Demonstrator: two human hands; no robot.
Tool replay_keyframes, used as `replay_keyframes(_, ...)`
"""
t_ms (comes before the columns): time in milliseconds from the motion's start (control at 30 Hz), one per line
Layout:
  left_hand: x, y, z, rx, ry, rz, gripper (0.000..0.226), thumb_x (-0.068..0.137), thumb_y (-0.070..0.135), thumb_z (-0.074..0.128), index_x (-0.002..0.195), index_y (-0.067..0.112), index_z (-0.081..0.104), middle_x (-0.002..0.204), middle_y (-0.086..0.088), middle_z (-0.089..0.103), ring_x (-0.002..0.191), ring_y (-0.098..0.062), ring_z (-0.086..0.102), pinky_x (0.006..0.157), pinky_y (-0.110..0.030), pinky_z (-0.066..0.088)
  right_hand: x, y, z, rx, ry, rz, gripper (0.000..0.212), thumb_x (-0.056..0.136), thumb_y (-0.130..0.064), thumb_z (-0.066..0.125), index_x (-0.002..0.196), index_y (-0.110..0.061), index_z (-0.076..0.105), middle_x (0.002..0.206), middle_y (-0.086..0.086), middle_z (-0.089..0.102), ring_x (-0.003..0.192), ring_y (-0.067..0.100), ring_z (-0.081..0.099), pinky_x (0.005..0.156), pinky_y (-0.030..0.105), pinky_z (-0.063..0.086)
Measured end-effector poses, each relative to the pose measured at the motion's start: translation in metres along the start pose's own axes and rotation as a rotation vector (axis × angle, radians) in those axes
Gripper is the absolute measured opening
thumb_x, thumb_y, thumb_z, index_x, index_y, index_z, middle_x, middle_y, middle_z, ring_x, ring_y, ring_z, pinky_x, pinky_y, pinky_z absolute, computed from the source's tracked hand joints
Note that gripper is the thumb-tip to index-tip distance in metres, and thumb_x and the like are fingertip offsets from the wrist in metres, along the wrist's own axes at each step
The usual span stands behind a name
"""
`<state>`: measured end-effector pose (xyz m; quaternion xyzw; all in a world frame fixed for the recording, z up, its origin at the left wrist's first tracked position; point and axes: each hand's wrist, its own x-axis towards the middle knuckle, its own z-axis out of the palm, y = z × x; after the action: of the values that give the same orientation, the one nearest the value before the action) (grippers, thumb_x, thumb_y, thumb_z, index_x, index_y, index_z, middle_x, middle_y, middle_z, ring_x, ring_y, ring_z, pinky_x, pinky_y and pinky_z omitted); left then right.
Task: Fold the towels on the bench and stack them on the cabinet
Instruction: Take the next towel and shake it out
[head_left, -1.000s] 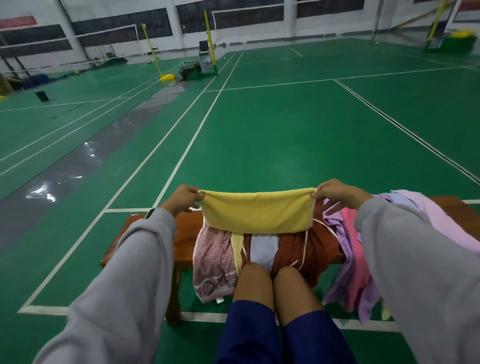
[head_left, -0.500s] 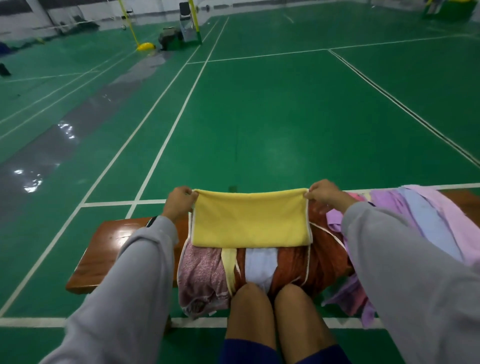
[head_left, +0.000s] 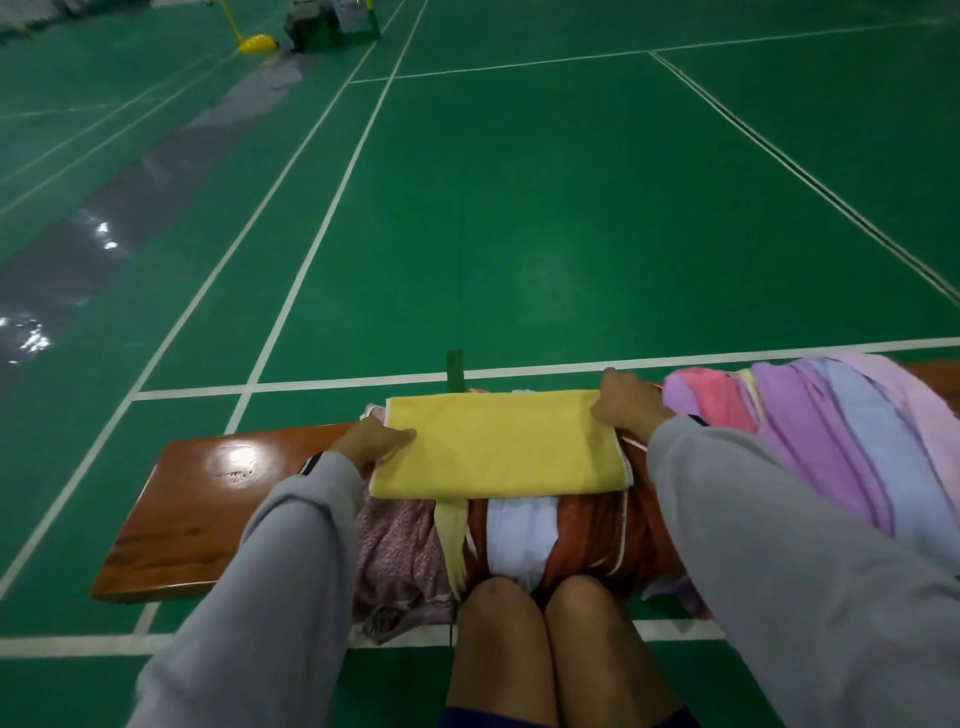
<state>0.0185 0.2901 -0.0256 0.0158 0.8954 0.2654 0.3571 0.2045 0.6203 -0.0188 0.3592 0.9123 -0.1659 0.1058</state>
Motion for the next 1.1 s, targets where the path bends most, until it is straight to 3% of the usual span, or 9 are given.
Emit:
replay_keyframes(167, -0.005, 0.002, -0.005, -0.052, -0.131, -0.075, 0.098, 0.080, 0.039, 0.086, 0.154, 0.002, 0.032, 0.153, -0.017, 0.045, 0.134, -0.041, 0.051, 0.111, -0.056, 0.044, -0.016, -0.048, 0.014, -0.159, 0.215, -0.173, 0.034, 0.086, -0.008, 0.053, 0.120, -0.006, 0.058, 0.123, 0.016, 0.056, 0.117, 0.037, 0.052, 0.090, 0.042, 0.048)
replay_keyframes(300, -0.036, 0.012, 0.002, -0.139, -0.180, -0.028, 0.069, 0.081, 0.031, 0.087, 0.133, 0.011, 0.049, 0.127, -0.013, 0.063, 0.110, -0.033, 0.065, 0.087, -0.047, 0.061, -0.030, -0.102, 0.024, 0.282, 0.051, -0.223, 0.013, 0.088, -0.011, 0.055, 0.086, -0.004, 0.065, 0.090, 0.014, 0.068, 0.087, 0.034, 0.065, 0.067, 0.037, 0.051)
replay_keyframes(433, -0.060, 0.035, 0.014, 0.023, 0.002, 0.225, 0.034, 0.090, 0.019, 0.072, 0.113, 0.005, 0.051, 0.100, -0.015, 0.064, 0.079, -0.028, 0.066, 0.061, -0.039, 0.058, -0.054, -0.143, 0.025, 0.723, -0.135, -0.205, 0.036, 0.099, -0.037, 0.058, 0.080, -0.006, 0.062, 0.082, 0.019, 0.073, 0.059, 0.027, 0.065, 0.051, 0.035, 0.057)
replay_keyframes(533, -0.084, 0.069, 0.027, 0.223, 0.096, 0.458, 0.011, 0.093, 0.020, 0.063, 0.097, 0.010, 0.060, 0.093, -0.011, 0.061, 0.080, -0.028, 0.060, 0.072, -0.037, 0.052, -0.065, -0.155, 0.013, 0.893, -0.314, -0.087, 0.057, 0.098, -0.061, 0.053, 0.104, -0.005, 0.063, 0.100, 0.022, 0.071, 0.067, 0.032, 0.069, 0.047, 0.032, 0.056)
replay_keyframes(700, -0.106, 0.115, 0.062, 0.211, 0.124, 0.554, 0.022, 0.090, 0.019, 0.059, 0.100, 0.002, 0.069, 0.089, -0.016, 0.068, 0.069, -0.031, 0.066, 0.049, -0.030, 0.050, -0.053, -0.133, -0.006, 1.129, -0.436, 0.059, 0.086, 0.074, -0.090, 0.052, 0.113, -0.017, 0.072, 0.106, 0.015, 0.075, 0.091, 0.034, 0.072, 0.067, 0.040, 0.060)
replay_keyframes(767, -0.114, 0.130, 0.082, 0.194, 0.109, 0.590, 0.026, 0.090, 0.014, 0.058, 0.108, -0.001, 0.069, 0.091, -0.017, 0.068, 0.078, -0.034, 0.066, 0.058, -0.032, 0.052, -0.047, -0.113, -0.010, 1.177, -0.400, 0.091, 0.070, 0.071, -0.077, 0.067, 0.107, -0.016, 0.073, 0.106, 0.013, 0.077, 0.093, 0.030, 0.072, 0.081, 0.044, 0.057)
replay_keyframes(867, -0.126, 0.151, 0.115, 0.159, 0.076, 0.623, 0.016, 0.089, 0.011, 0.058, 0.096, 0.003, 0.071, 0.084, -0.014, 0.068, 0.072, -0.032, 0.067, 0.061, -0.034, 0.054, -0.050, -0.082, -0.021, 1.179, -0.238, 0.141, 0.022, 0.091, -0.029, 0.069, 0.087, -0.008, 0.063, 0.090, 0.015, 0.070, 0.074, 0.025, 0.066, 0.074, 0.036, 0.054)
replay_keyframes(967, -0.129, 0.165, 0.149, 0.099, 0.007, 0.614, 0.013, 0.089, 0.013, 0.060, 0.080, 0.012, 0.069, 0.063, -0.005, 0.065, 0.059, -0.033, 0.071, 0.056, -0.034, 0.056, -0.044, -0.047, -0.026, 0.894, -0.058, 0.188, 0.021, 0.095, -0.011, 0.059, 0.077, -0.004, 0.052, 0.076, 0.010, 0.055, 0.072, 0.025, 0.058, 0.066, 0.031, 0.044)
replay_keyframes(1100, -0.127, 0.167, 0.191, 0.080, -0.119, 0.536, 0.015, 0.091, 0.009, 0.056, 0.083, 0.005, 0.068, 0.067, -0.012, 0.068, 0.047, -0.020, 0.066, 0.060, -0.039, 0.060, -0.031, -0.008, -0.018, 0.498, 0.043, 0.133, 0.020, 0.086, -0.008, 0.063, 0.104, -0.002, 0.063, 0.104, 0.020, 0.065, 0.102, 0.037, 0.064, 0.072, 0.030, 0.040)
